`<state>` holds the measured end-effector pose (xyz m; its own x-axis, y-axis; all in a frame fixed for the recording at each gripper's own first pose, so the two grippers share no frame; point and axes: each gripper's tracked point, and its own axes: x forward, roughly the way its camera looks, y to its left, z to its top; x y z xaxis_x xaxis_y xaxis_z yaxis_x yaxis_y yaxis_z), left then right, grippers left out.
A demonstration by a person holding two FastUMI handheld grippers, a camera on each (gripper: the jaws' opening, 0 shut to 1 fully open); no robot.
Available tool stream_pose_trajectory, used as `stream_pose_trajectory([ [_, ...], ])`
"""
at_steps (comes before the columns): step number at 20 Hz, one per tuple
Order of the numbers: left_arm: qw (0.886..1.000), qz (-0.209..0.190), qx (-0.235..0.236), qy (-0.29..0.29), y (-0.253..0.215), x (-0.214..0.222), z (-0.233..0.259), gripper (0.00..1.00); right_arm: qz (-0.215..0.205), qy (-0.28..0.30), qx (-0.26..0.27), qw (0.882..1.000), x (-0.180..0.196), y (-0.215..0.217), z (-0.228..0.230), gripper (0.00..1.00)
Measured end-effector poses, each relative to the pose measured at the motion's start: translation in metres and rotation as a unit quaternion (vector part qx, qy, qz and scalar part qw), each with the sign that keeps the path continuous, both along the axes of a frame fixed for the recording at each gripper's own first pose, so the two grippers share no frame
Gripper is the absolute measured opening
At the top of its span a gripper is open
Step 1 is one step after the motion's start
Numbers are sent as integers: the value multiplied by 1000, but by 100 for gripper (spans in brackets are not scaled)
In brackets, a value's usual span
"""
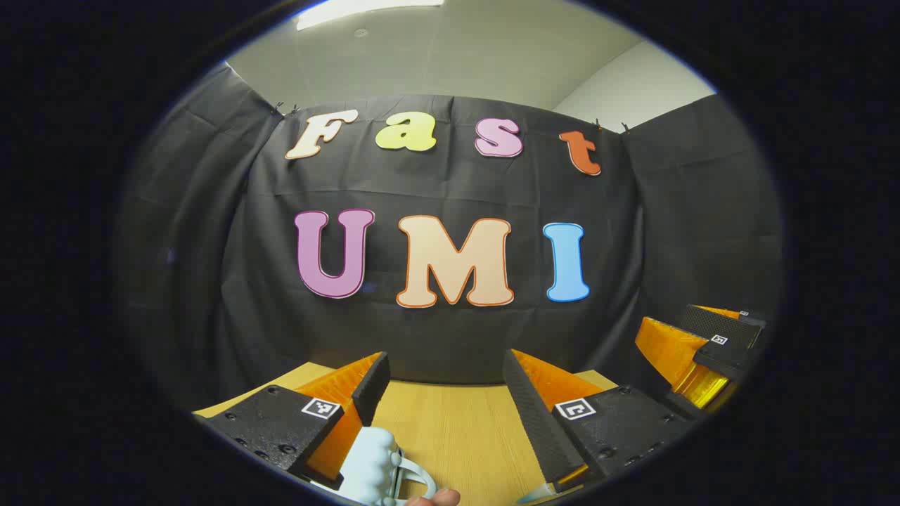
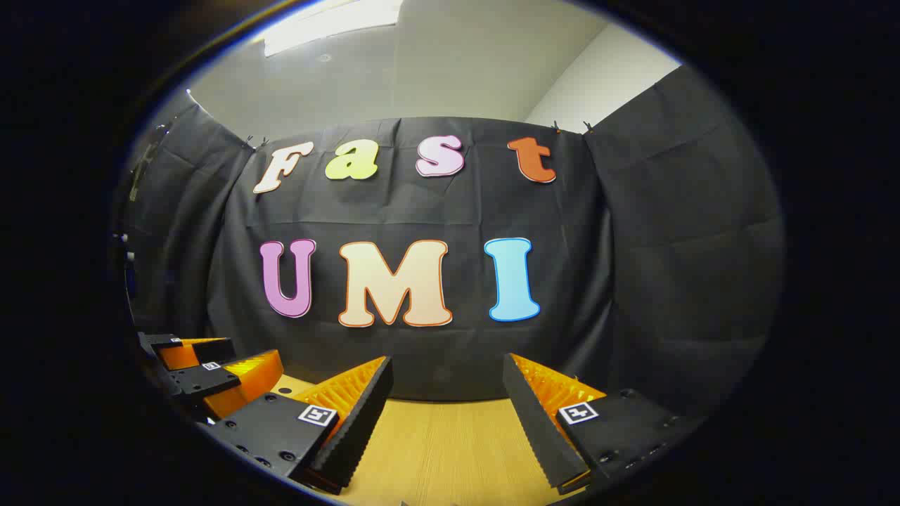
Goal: First open the suitcase, pack the skin care products into it, and then close the suitcase.
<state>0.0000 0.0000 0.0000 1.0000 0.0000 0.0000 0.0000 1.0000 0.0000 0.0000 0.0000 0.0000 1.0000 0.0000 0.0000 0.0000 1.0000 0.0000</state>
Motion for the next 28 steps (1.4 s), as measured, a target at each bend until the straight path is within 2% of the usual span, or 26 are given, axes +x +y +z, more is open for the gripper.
stream_pose_trajectory([
  [7,999,11,6,51,8,9,-44,95,-5,9,-3,1000,2,-6,-7,98],
  [10,995,21,5,100,17,17,-82,95,-11,18,-6,1000,1,-12,-12,98],
  [13,985,31,0,168,23,21,-132,95,-15,34,-14,999,1,-17,-24,98],
  [16,969,41,-7,245,28,19,-184,96,-18,51,-22,998,0,-20,-33,98],
  [17,960,39,-7,277,28,16,-203,95,-20,55,-24,998,-1,-23,-36,96],
  [19,947,39,-7,320,28,12,-233,96,-23,66,-33,997,-3,-26,-42,98],
  [20,939,39,-7,342,27,8,-245,94,-25,73,-39,996,-2,-29,-46,98],
  [21,932,38,-7,362,25,2,-256,96,-27,78,-44,996,-3,-31,-48,98],
  [25,902,23,-6,431,15,-13,-294,94,-32,84,-53,994,-6,-37,-50,99],
  [28,877,2,-31,480,2,-23,-319,94,-32,86,-59,994,-7,-38,-50,98],
])
